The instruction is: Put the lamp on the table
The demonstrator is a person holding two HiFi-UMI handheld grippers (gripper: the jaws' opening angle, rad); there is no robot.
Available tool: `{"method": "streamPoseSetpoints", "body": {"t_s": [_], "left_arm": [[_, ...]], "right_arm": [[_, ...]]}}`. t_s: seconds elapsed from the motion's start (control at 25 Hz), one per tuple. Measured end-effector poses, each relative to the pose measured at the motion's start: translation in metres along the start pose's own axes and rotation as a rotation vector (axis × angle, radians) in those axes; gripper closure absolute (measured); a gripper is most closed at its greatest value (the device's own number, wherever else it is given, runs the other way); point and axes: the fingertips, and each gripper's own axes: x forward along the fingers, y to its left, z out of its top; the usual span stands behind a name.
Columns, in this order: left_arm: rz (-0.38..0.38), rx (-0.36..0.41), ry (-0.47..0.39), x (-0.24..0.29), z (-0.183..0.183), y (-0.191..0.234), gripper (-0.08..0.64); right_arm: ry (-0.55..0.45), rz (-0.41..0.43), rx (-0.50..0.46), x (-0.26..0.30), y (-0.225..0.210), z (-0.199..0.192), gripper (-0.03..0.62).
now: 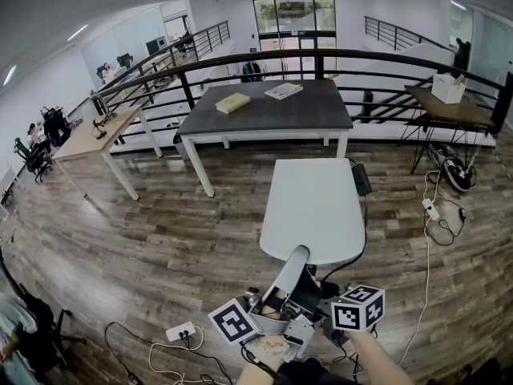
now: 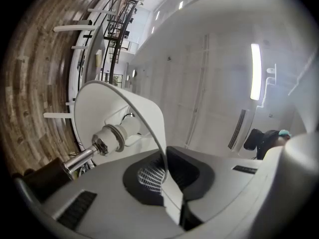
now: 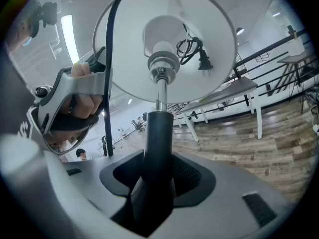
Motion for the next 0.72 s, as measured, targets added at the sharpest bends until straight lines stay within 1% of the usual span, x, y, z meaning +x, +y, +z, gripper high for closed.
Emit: {"method": "streamPoseSetpoints", "body": {"t_s": [0.72], "left_arm": [[-0.007, 0.007, 0.011, 0.004, -0.027, -0.006, 0.541]], "right_arm": [[-0.018, 0.002, 0.002, -0.023, -0.004, -0.007, 0.397]]}}
